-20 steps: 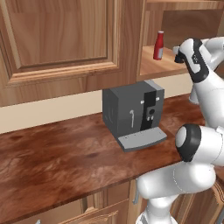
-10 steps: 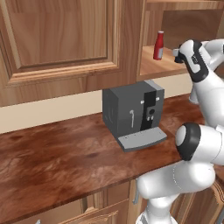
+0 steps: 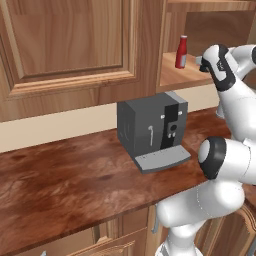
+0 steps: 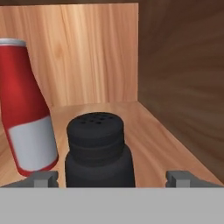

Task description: Collect the turmeric, ketchup, and shaker from the cabinet and place them next to the stove.

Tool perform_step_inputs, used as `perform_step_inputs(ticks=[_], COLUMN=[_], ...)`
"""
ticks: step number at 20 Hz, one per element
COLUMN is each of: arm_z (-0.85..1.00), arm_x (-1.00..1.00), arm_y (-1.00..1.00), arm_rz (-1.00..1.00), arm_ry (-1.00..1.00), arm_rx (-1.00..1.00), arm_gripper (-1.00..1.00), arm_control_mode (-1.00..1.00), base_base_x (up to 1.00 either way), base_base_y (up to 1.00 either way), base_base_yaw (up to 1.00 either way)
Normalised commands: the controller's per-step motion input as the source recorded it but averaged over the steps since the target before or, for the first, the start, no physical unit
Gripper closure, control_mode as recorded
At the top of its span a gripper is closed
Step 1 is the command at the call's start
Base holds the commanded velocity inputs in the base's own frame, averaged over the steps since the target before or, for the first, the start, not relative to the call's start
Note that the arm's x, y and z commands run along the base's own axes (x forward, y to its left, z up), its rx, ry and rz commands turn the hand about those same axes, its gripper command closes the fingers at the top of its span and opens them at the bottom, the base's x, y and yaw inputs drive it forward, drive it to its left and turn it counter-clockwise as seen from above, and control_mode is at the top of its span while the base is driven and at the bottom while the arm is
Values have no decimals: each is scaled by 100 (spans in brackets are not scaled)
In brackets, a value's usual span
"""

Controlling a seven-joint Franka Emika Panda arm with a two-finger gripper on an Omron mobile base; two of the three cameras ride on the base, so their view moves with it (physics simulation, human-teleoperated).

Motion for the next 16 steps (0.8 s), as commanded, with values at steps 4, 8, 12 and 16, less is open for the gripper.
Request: perform_step_inputs(ticks=[4,8,12,16], arm_z=[-1,0,-2,-4], arm_x=[4,0,0,-1], arm_y=[0,0,0,0], arm_rz=[2,2,0,0], arm_ry=[0,0,0,0], arm_rx=[0,0,0,0], arm_gripper=[100,100,100,100], arm_control_mode=[-100,-100,-100,-100], base_base_x=[0,0,0,0], base_base_y=[0,0,0,0], base_base_yaw=[0,0,0,0])
